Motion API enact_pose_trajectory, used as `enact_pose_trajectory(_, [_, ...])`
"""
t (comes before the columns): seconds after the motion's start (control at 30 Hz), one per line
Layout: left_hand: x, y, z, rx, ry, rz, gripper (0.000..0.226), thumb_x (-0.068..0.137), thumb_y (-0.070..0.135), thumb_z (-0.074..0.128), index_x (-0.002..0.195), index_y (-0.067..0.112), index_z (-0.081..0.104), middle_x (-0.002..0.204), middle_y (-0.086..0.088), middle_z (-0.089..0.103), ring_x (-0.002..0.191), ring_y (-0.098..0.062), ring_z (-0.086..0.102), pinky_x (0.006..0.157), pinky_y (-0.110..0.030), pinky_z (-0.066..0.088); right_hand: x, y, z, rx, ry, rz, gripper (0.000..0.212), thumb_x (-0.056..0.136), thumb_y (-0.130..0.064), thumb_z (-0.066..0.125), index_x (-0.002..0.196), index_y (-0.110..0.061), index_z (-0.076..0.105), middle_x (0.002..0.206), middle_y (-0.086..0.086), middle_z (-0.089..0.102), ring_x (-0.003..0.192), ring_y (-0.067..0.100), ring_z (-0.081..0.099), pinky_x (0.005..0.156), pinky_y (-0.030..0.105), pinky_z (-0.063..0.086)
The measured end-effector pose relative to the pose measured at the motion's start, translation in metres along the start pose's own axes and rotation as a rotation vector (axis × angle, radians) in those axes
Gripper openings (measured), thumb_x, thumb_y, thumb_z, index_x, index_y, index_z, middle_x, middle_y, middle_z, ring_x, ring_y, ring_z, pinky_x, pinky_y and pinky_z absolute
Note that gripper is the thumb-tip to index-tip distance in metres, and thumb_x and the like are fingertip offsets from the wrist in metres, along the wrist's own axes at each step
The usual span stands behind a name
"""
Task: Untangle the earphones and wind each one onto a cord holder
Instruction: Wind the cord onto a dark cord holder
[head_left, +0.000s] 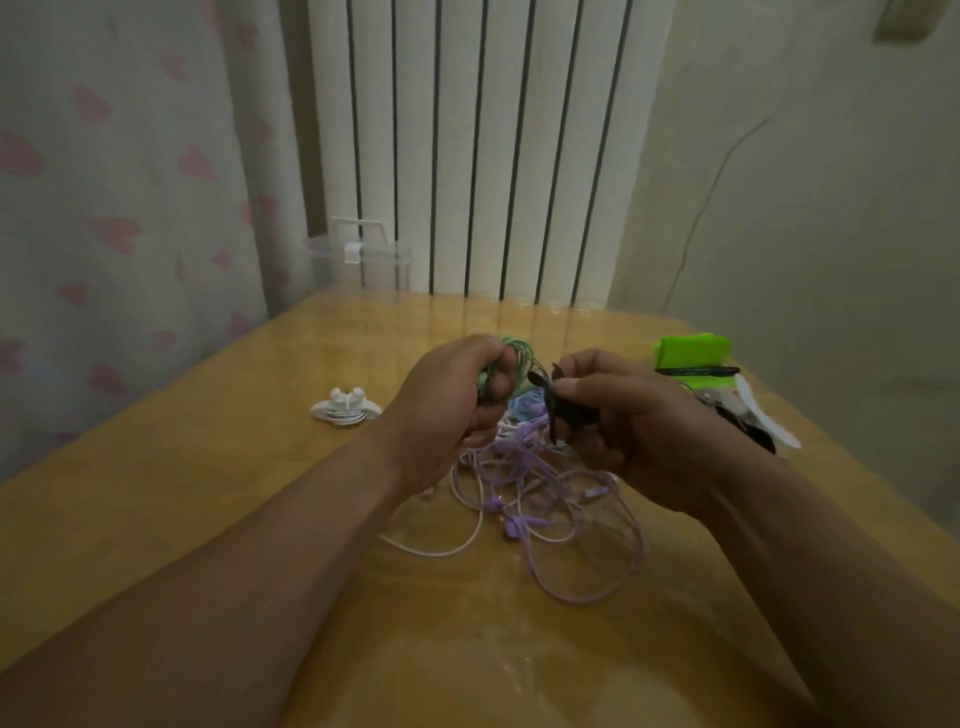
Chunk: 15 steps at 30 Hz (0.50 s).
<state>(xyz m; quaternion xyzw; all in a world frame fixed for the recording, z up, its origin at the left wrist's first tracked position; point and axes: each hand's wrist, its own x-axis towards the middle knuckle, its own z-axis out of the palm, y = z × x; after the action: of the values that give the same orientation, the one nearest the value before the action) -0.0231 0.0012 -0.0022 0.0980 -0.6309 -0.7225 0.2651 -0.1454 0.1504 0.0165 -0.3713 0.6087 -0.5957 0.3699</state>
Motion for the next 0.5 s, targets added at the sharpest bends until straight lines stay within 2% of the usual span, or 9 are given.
enact_pose_trajectory(0.27, [-0.003,-0.007,0.007,0.125,-0.044,0.001,0.024,0.101,0.02,0.04,0.08,0.016,0.05,0.065,0.0,0.039,0.048,-0.013,0.024,0.047,-0.029,0.017,-0.002,0.003,-0.002,0.023,-0.029,0.012,0.026,0.086,-0.015,0.069,0.107,-0.011,0.053,0.071,0.012,0.061,0.051,0.016,0.042,0.044,0.022,0.029])
enact_pose_trajectory(0.37, [-0.005,-0.005,0.009,0.145,-0.042,0.027,0.026,0.102,0.021,0.039,0.078,0.017,0.049,0.065,0.0,0.04,0.047,-0.012,0.026,0.046,-0.027,0.019,-0.001,0.006,0.0,0.058,0.021,-0.009,0.018,0.096,-0.013,0.065,0.108,-0.01,0.052,0.073,0.012,0.063,0.051,0.014,0.044,0.043,0.021,0.031])
enact_pose_trajectory(0.5, [-0.011,-0.003,0.014,0.29,-0.05,0.103,0.03,0.105,0.017,0.038,0.076,0.015,0.047,0.065,-0.001,0.04,0.048,-0.01,0.031,0.044,-0.025,0.027,-0.001,0.008,0.002,0.073,0.066,-0.039,0.019,0.1,-0.014,0.064,0.113,-0.008,0.052,0.078,0.013,0.065,0.053,0.014,0.048,0.041,0.02,0.035])
